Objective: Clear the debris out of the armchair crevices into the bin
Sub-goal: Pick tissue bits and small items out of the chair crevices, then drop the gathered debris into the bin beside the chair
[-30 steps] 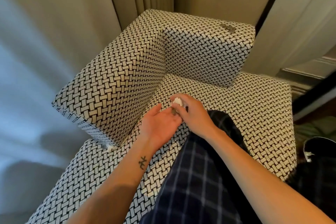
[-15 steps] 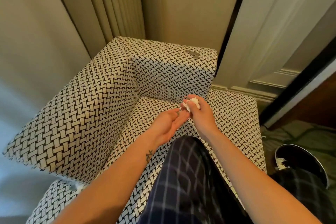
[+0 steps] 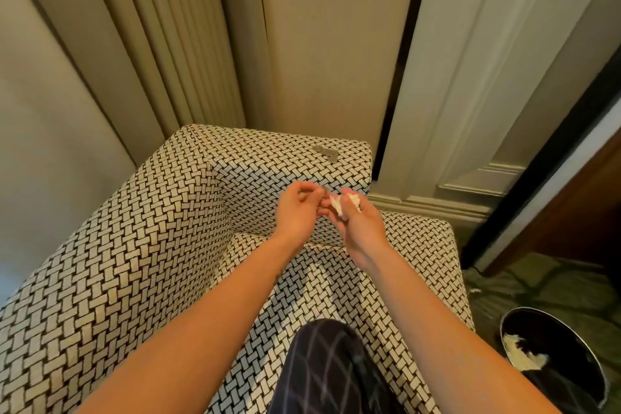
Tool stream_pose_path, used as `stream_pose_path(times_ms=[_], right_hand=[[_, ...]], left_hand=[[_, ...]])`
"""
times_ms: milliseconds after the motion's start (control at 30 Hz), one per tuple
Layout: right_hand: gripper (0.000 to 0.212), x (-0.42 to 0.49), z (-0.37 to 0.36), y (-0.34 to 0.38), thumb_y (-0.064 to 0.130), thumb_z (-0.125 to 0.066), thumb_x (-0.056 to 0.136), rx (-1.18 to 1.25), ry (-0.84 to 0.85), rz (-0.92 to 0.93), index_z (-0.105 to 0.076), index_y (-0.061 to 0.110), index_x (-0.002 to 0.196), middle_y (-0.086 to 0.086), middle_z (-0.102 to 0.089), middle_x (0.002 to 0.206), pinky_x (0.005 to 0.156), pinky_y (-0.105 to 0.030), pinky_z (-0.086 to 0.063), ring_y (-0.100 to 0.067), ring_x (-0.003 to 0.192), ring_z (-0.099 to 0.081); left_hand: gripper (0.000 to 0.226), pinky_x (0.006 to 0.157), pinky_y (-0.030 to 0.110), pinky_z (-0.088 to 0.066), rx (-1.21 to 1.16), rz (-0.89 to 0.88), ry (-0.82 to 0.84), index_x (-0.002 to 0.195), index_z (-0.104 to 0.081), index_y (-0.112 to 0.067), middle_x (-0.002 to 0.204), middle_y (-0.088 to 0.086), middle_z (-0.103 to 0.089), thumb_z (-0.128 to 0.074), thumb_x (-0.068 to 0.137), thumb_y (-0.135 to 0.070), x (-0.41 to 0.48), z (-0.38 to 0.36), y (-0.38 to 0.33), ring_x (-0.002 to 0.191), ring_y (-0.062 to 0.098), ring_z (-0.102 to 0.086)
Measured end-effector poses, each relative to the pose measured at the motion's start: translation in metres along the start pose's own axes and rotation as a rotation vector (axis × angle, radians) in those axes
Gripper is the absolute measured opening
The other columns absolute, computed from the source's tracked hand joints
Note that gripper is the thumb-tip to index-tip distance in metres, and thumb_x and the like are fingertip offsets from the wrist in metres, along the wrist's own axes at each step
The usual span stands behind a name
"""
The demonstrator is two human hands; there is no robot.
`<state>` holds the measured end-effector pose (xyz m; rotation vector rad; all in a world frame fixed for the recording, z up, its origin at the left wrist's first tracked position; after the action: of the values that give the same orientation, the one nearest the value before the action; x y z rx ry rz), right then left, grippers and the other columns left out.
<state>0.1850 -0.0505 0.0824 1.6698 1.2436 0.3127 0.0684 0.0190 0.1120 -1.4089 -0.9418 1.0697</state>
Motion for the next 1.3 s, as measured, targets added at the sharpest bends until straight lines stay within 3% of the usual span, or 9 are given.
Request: stream_pose_path(times_ms=[133,200,300,567,767,900,1033,1167,1300], right_hand=[[0.027,0.018,-0.01,0.02,0.01,-0.052,0.103,0.0,-0.011,0.019,-0.059,0.01,0.129,-0.017,-0.066,0.125,0.101,-0.041,-0.055,-0.026,0.113,-0.068],[0.022,0.026,-0.015,0.03,0.009,-0.053,0.103,0.011,-0.009,0.03,-0.062,0.015,0.122,-0.017,-0.065,0.126,0.101,-0.039,-0.055,-0.026,0.113,-0.068],[0.028,0.036,-0.019,0.046,0.01,-0.054,0.103,0.018,-0.014,0.07,-0.059,0.008,0.131,-0.016,-0.065,0.126,0.101,-0.037,-0.055,-0.023,0.113,-0.068],[0.031,0.061,-0.018,0.061,0.013,-0.056,0.103,0.015,-0.036,0.077,-0.057,0.006,0.133,-0.01,-0.067,0.118,0.101,-0.039,-0.055,-0.021,0.108,-0.069],[0.023,0.073,-0.007,0.06,0.014,-0.057,0.102,0.014,-0.027,0.07,-0.06,0.009,0.125,-0.012,-0.066,0.12,0.1,-0.038,-0.056,-0.022,0.11,-0.068],[0.022,0.079,0.0,0.056,0.011,-0.055,0.103,0.023,-0.034,0.06,-0.06,0.01,0.124,-0.01,-0.064,0.12,0.101,-0.039,-0.055,-0.022,0.109,-0.068],[0.026,0.077,0.002,0.055,0.014,-0.056,0.102,0.027,-0.04,0.054,-0.06,0.01,0.128,-0.009,-0.065,0.118,0.1,-0.039,-0.056,-0.022,0.108,-0.068],[0.027,0.066,0.011,0.06,0.016,-0.057,0.102,0.06,-0.047,0.061,-0.06,0.009,0.128,-0.012,-0.065,0.12,0.101,-0.039,-0.055,-0.024,0.111,-0.067],[0.03,0.049,0.026,0.063,0.012,-0.055,0.102,0.095,-0.046,0.064,-0.057,0.006,0.132,-0.014,-0.064,0.122,0.103,-0.041,-0.053,-0.024,0.113,-0.065]], left_hand=[[0.007,0.085,0.033,-0.062,0.03,-0.059,-0.038,0.103,-0.064,-0.011,0.105,0.009,-0.072,-0.059,0.1,-0.008,0.022,-0.01,-0.013,0.094,0.022,-0.072],[0.006,0.082,0.024,-0.06,0.108,-0.164,-0.088,0.1,-0.068,-0.014,0.098,0.002,-0.073,-0.063,0.098,-0.011,0.032,-0.012,-0.026,0.089,0.015,-0.072],[0.007,0.072,0.009,-0.051,0.25,-0.33,-0.2,0.097,-0.07,-0.015,0.093,-0.003,-0.07,-0.065,0.097,-0.01,0.048,-0.007,-0.046,0.083,0.003,-0.064],[0.012,0.09,0.024,-0.054,0.67,-0.605,-0.173,0.103,-0.073,-0.01,0.105,-0.004,-0.064,-0.062,0.099,-0.009,0.106,-0.021,-0.064,0.093,0.007,-0.062],[0.019,0.105,0.027,-0.048,0.839,-0.649,-0.123,0.111,-0.075,-0.007,0.118,0.002,-0.067,-0.062,0.097,-0.004,0.125,-0.035,-0.053,0.107,0.013,-0.061],[0.024,0.108,0.02,-0.032,0.899,-0.672,-0.117,0.116,-0.074,-0.007,0.123,0.004,-0.069,-0.057,0.099,-0.005,0.121,-0.039,-0.048,0.119,0.017,-0.057],[0.028,0.117,0.031,-0.036,0.882,-0.652,-0.119,0.122,-0.071,-0.011,0.131,0.001,-0.066,-0.052,0.102,-0.008,0.12,-0.034,-0.044,0.128,0.016,-0.051],[0.031,0.116,0.023,-0.028,0.852,-0.651,-0.127,0.131,-0.066,-0.011,0.139,0.001,-0.062,-0.05,0.104,-0.012,0.107,-0.036,-0.047,0.134,0.015,-0.046],[0.033,0.119,0.03,-0.03,0.836,-0.724,-0.081,0.134,-0.064,-0.011,0.142,0.002,-0.058,-0.051,0.105,-0.017,0.073,-0.064,-0.051,0.136,0.014,-0.044]])
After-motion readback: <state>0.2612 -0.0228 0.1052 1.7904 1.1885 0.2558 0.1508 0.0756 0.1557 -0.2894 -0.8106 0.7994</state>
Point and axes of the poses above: each hand's wrist, its own x-axis towards the middle knuckle, its own z-axis out of the back of the hand, y = z × x, the point moved 9 cm from there along x, towards the middle knuckle
